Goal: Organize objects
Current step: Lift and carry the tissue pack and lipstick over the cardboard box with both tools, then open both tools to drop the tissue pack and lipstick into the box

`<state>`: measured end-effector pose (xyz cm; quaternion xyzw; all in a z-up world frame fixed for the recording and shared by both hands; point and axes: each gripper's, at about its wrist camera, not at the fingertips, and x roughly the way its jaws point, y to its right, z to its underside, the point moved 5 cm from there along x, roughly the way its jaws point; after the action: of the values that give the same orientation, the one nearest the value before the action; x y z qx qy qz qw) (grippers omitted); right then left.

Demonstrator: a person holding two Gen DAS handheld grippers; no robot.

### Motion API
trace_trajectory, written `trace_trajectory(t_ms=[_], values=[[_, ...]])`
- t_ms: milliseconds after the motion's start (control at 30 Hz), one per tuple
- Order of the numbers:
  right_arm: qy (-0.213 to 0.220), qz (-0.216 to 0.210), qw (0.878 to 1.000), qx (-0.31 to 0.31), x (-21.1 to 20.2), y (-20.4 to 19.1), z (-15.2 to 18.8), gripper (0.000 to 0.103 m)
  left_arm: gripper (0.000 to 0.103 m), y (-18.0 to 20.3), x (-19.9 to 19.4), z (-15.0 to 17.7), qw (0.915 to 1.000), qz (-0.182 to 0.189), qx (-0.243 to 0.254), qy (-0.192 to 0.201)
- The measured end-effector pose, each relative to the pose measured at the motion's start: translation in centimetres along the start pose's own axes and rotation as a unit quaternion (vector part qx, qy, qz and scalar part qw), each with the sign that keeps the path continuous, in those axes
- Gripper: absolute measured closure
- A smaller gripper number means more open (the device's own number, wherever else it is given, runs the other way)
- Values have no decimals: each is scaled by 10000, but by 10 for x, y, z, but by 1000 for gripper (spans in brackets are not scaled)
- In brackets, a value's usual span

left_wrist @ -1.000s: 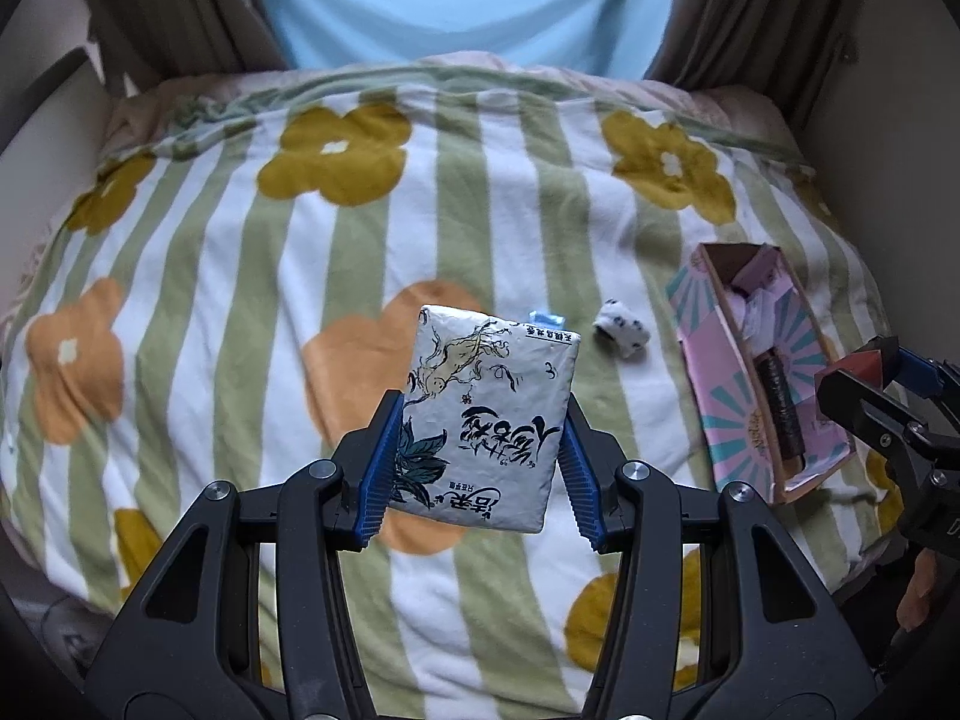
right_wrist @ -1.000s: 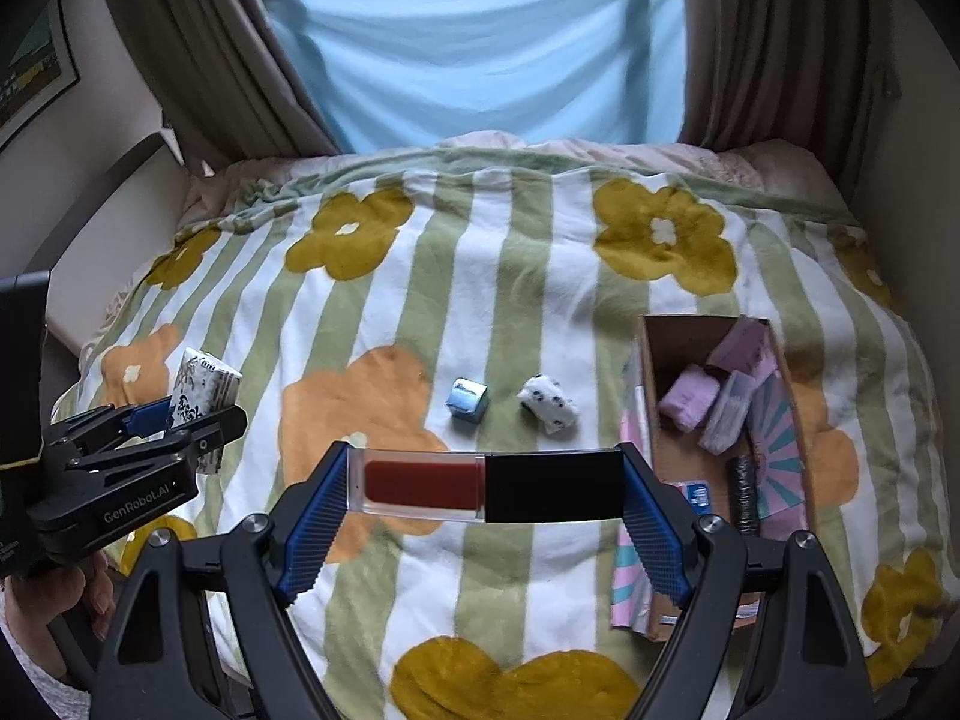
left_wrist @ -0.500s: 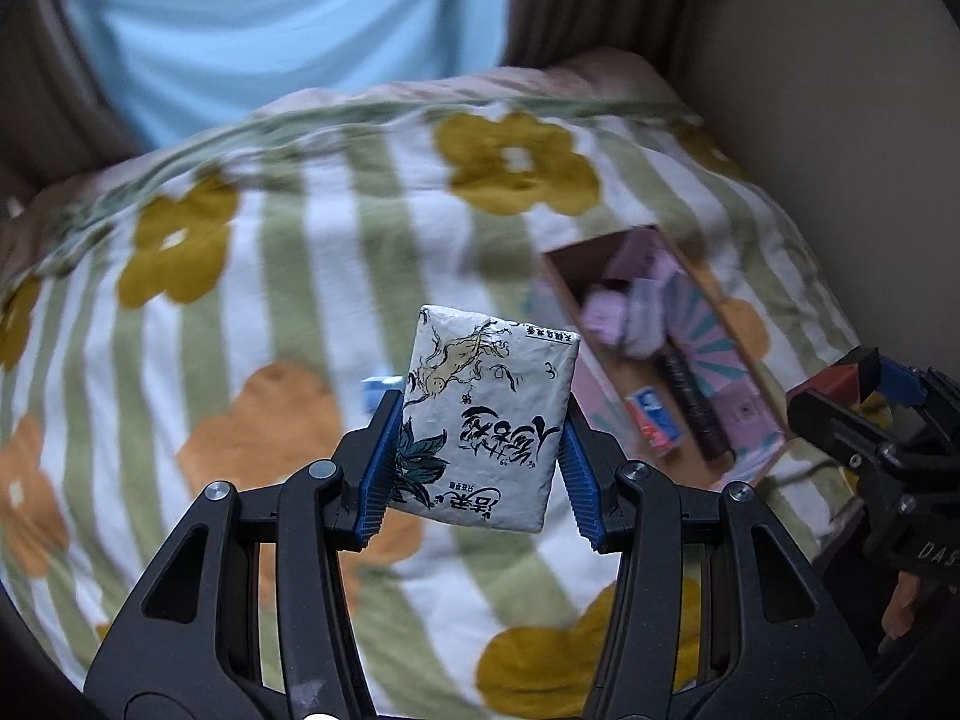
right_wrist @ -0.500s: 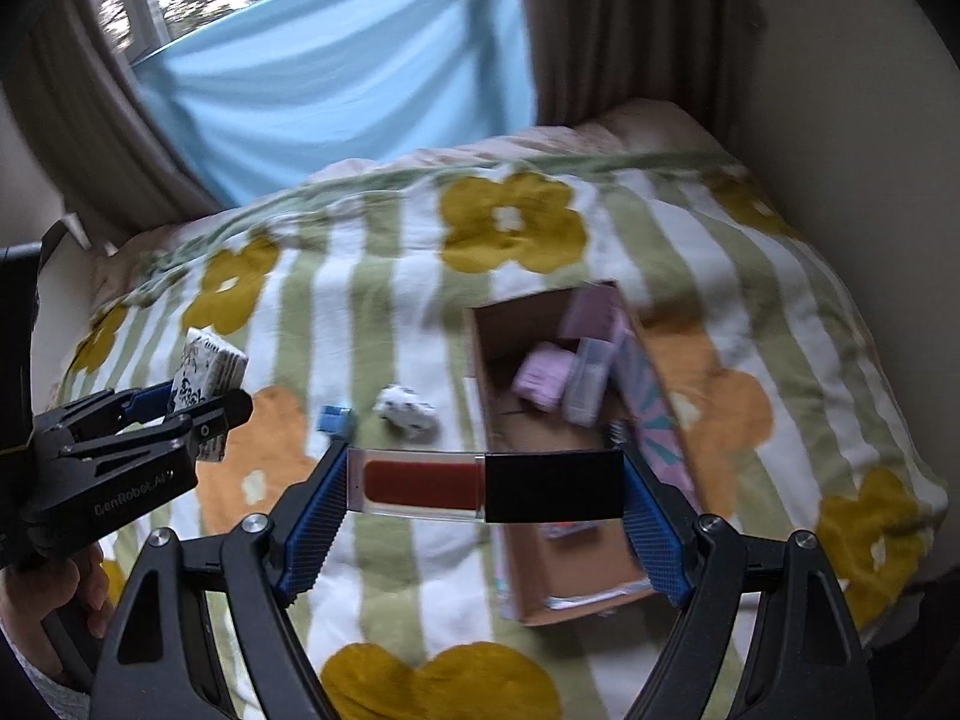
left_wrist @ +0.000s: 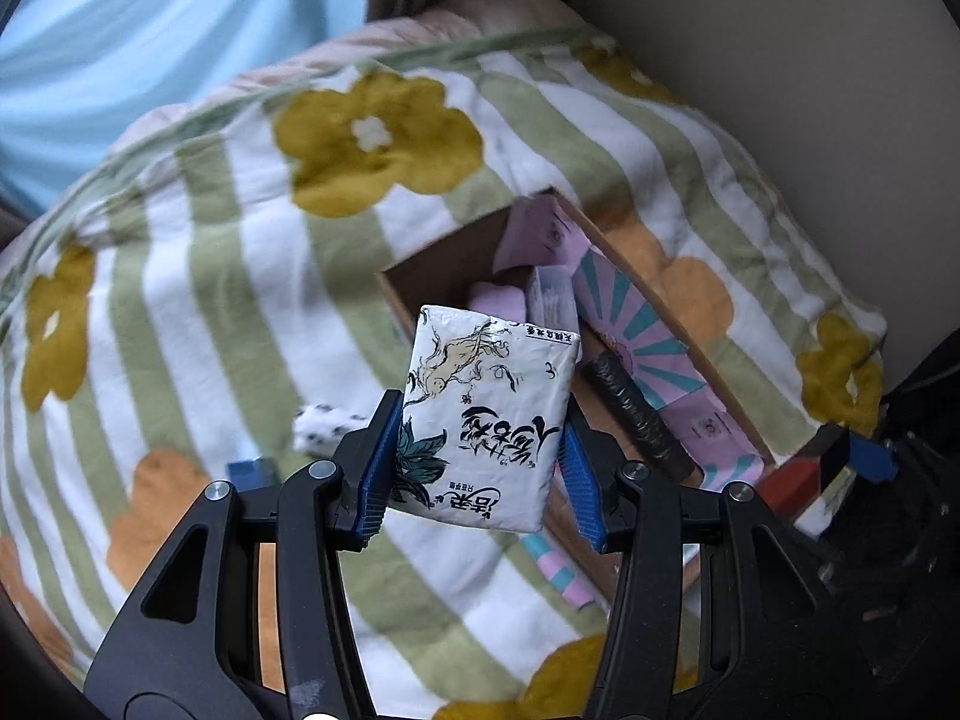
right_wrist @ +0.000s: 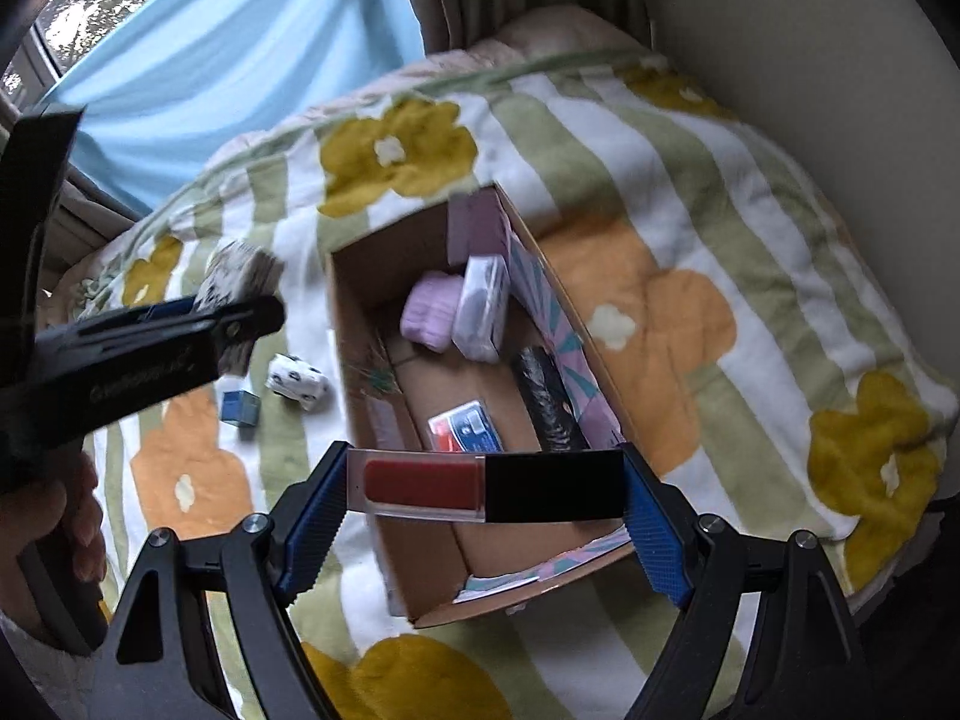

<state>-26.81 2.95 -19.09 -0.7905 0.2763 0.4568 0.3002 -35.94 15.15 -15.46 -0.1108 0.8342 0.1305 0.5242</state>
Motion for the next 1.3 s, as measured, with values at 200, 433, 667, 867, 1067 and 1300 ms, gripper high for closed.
trace_trajectory(t_ms=[200,433,667,867,1067,1300], values=[[-285,-56,9995,87,38,8,4,22,57,12,58,-17,9993,86,23,-360],[-541,-152,9980,296,78,10,12,22,57,17,117,-34,9980,16,51,-625],[-619,-211,9958,639,100,13,19,22,57,10,153,-40,9969,-38,-86,-777],[-671,-278,9921,1020,112,16,22,22,57,12,164,-37,9965,-105,11,-835],[-704,-267,9883,1330,119,19,25,21,55,15,167,-37,9967,-126,-1,-796],[-54,-324,9879,1518,100,15,19,1,0,24,153,-47,9980,-258,258,-516]])
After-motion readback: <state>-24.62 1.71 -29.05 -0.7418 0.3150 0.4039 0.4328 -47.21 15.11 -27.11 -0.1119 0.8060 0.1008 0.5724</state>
